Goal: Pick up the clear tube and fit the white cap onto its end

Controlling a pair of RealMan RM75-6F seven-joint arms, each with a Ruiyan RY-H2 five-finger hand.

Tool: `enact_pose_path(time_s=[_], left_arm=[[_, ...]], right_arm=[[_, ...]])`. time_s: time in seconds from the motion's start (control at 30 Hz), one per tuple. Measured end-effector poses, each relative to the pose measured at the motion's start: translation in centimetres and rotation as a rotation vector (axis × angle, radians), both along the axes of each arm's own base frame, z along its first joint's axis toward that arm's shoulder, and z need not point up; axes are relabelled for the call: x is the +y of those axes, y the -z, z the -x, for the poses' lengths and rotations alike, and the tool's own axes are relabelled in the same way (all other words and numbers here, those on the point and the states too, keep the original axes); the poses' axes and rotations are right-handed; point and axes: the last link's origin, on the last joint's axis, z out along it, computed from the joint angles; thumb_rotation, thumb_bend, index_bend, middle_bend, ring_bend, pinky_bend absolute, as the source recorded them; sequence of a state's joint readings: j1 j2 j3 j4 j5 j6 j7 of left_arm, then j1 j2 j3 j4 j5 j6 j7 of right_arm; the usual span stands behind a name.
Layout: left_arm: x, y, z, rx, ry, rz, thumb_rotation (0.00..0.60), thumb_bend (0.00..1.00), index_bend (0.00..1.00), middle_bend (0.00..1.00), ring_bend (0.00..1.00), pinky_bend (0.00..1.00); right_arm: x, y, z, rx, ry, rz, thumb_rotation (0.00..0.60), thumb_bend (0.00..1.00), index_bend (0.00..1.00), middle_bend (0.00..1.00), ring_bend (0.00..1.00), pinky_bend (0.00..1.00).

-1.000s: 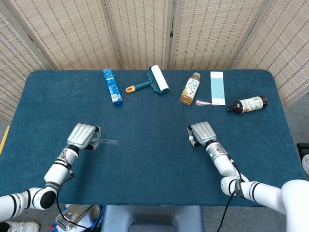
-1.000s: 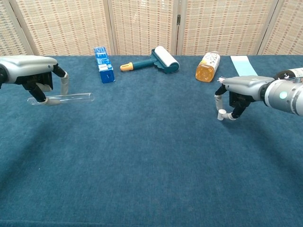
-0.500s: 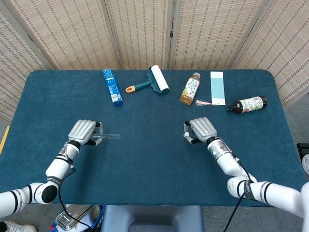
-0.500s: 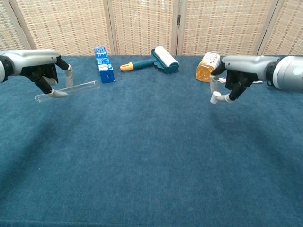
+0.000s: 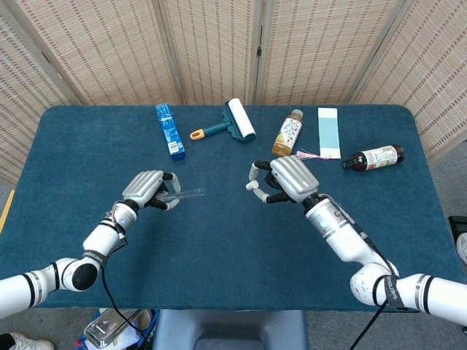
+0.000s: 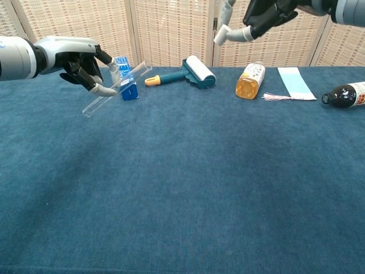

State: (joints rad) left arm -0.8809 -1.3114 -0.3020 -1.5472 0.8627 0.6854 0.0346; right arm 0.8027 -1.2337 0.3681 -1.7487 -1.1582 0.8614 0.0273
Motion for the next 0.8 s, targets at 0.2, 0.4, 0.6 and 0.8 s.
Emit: enact_pose_path(time_s=[0.2, 0.4, 0.6, 0.8], left_arm=[[0.0, 0.4, -1.6, -0.111, -0.022, 0.04, 0.6, 0.39, 0.62, 1.0, 1.0, 1.0], [-0.6, 1.3, -3.6, -0.189, -0.001, 0.073, 0.6, 0.39, 0.62, 1.0, 1.0, 1.0], [-1.0, 1.5, -4.5, -0.223, 0.011, 0.08, 0.6, 0.39, 0.62, 1.0, 1.0, 1.0], [-1.1, 1.6, -4.9, -0.243, 0.01, 0.089, 0.6, 0.39, 0.62, 1.0, 1.0, 1.0]], right_arm=[[0.1, 0.0, -1.6, -0.056, -0.037, 0.005, 0.6, 0.73, 0.77, 1.0, 1.0, 1.0], [0.3, 0.6, -2.5, -0.095, -0.058, 0.007, 0.6, 0.73, 0.77, 1.0, 1.0, 1.0], [0.4, 1.5, -2.9, -0.119, -0.063, -0.004, 0.6, 0.73, 0.78, 1.0, 1.0, 1.0], [0.6, 1.8, -3.0, -0.119, -0.07, -0.014, 0.6, 0.73, 0.78, 1.0, 1.0, 1.0]])
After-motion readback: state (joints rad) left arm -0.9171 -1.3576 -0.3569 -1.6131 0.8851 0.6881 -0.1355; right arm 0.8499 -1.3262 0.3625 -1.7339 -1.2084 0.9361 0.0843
